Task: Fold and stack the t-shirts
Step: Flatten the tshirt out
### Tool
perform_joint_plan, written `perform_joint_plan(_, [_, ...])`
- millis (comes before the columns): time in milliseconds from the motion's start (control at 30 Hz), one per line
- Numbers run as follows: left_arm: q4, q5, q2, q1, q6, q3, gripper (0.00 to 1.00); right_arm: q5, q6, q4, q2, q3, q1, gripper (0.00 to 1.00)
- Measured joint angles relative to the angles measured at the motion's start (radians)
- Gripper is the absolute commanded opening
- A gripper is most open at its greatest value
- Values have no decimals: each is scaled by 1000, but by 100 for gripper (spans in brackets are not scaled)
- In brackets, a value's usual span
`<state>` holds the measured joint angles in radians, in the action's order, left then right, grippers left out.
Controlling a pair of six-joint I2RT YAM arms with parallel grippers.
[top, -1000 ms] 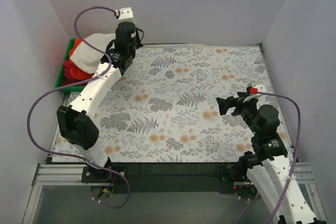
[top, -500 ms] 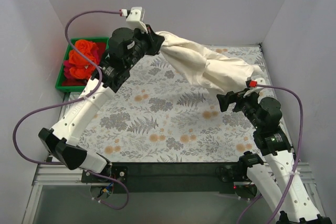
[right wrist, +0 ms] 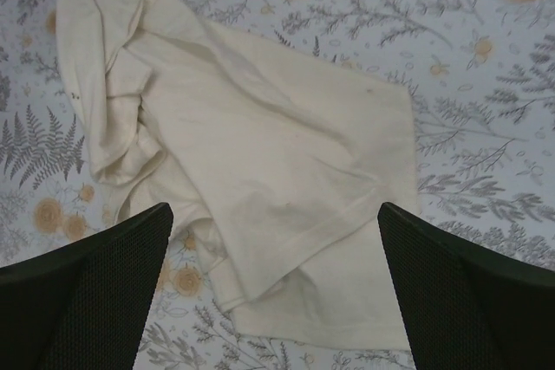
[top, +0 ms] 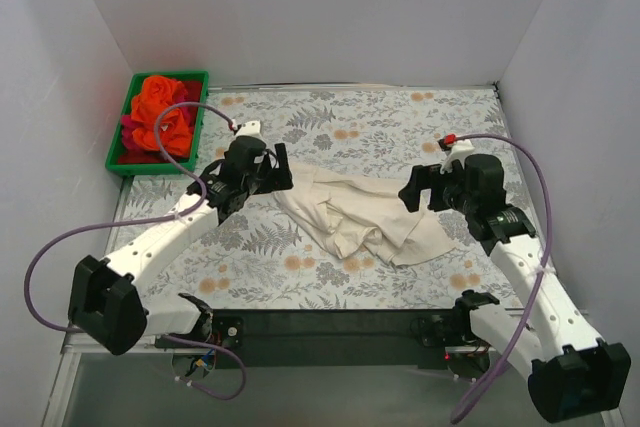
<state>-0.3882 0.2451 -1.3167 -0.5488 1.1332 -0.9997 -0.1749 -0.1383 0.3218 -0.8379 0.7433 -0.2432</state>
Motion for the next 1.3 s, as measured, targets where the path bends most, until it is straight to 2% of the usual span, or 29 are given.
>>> perform_joint_plan(67, [-24,-32,77,-5,25,39,81,-19,-9,29,-60,0,-7,81])
perform_joint_plan(100, [-27,-50,106,-8,35,49,81,-22,-14,43,-90,0,-16,73])
perform_joint_plan(167, [-25,-90,161,-25,61,72,81,-22,-22,58,-151,0,-48,67])
perform_joint_plan(333, [-2,-160,119,-110,117,127,79,21,-40,87,-300,0,-140,58])
perform_joint_plan(533, [8,-190,-92,-171,135,124,77,146,-66,98,-376,0,-158,56])
perform_joint_plan(700, [40,-183,-228,-178,132,42,77,246,-89,97,-439,0,-142,55])
perform_joint_plan(1100, [101,-162,-328,-180,140,13,72,266,-121,-5,-541,0,-31,49])
perform_joint_plan(1233, [106,-156,-332,-180,143,13,66,249,-122,-47,-577,-4,-16,49])
perform_joint_plan(1300, [113,-155,-333,-180,148,15,58,241,-123,-65,-588,-9,-10,47])
